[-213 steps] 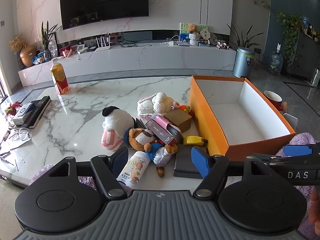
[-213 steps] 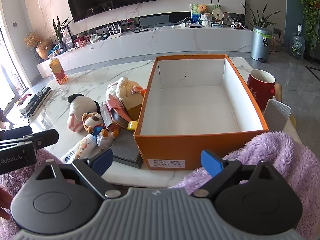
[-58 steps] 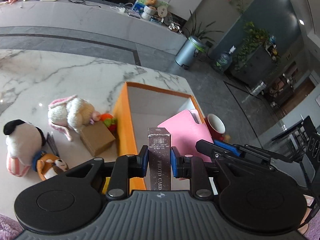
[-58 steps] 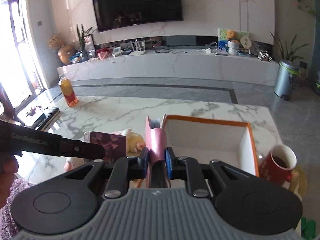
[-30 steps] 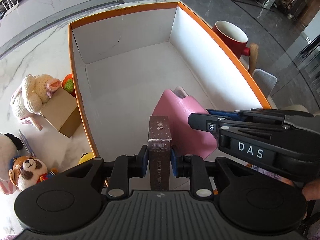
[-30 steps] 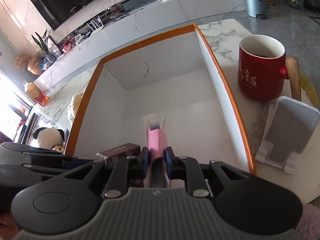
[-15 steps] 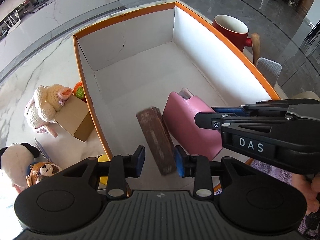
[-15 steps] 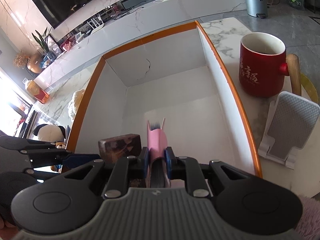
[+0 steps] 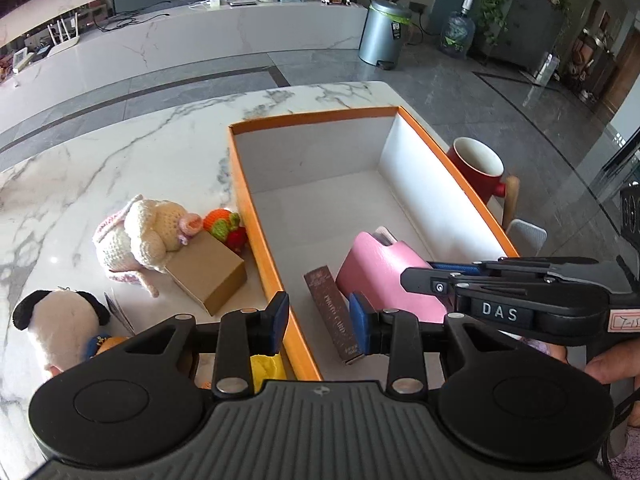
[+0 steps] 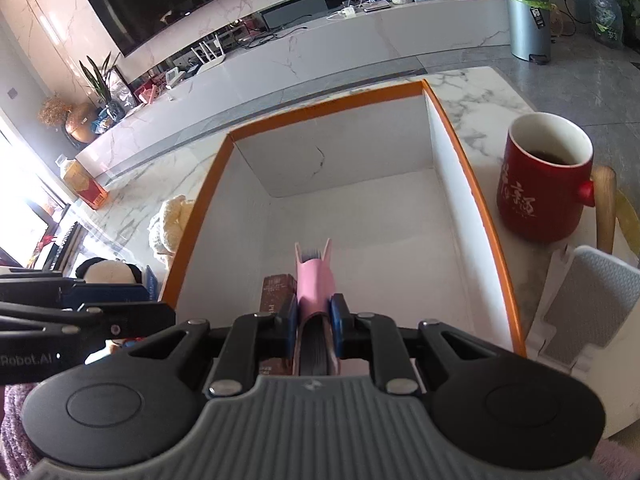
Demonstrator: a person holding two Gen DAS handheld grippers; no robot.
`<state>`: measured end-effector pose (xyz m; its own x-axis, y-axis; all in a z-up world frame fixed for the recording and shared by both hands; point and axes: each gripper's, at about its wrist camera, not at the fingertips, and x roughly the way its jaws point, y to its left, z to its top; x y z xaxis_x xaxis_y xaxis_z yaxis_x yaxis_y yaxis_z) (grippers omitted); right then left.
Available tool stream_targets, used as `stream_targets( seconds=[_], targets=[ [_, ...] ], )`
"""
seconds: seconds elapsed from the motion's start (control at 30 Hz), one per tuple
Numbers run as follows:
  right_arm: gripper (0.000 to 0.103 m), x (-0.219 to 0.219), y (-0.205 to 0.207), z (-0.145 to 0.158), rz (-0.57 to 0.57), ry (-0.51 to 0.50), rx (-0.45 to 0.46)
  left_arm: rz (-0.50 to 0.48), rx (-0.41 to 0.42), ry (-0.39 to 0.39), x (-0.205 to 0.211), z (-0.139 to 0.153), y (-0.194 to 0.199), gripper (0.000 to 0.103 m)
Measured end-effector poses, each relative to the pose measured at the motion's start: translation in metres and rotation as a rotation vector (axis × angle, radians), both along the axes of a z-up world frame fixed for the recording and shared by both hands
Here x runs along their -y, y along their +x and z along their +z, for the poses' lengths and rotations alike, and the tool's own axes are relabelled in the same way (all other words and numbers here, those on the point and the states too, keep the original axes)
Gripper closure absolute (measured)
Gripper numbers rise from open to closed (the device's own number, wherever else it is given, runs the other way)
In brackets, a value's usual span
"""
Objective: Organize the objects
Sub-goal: 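Lower the pink card holder into the orange box and open the right tool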
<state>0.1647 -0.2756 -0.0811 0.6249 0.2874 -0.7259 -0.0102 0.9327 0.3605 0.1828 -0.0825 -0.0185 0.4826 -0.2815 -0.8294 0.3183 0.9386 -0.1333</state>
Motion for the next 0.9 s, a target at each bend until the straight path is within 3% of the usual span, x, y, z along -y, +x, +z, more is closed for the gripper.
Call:
stream_targets(
  seconds=[0.3, 0.53, 0.73, 0.9],
  targets=[
    [0.085, -0.013, 0.007, -0.009, 0.048, 0.055, -0.052, 0.074, -0.017, -0.054, -0.028, -0.009, 0.009, 0.064],
    [0.085, -0.023, 0.045, 0.003, 0.086, -0.068, -0.020, 0.100, -0.038, -0.091, -0.040, -0.017, 0.019, 0.064],
    [0.085, -0.049, 0.073, 0.002, 0.334, -0.321, 0.016, 0.090, -0.076, -0.157, -0.043, -0.024, 0.029, 0.064],
    [0.085, -0.058, 0.077, -0.010, 0.558, -0.378, 0.032, 0.082, -0.092, -0.174, -0.042, -0.031, 0.036, 0.064]
  ],
)
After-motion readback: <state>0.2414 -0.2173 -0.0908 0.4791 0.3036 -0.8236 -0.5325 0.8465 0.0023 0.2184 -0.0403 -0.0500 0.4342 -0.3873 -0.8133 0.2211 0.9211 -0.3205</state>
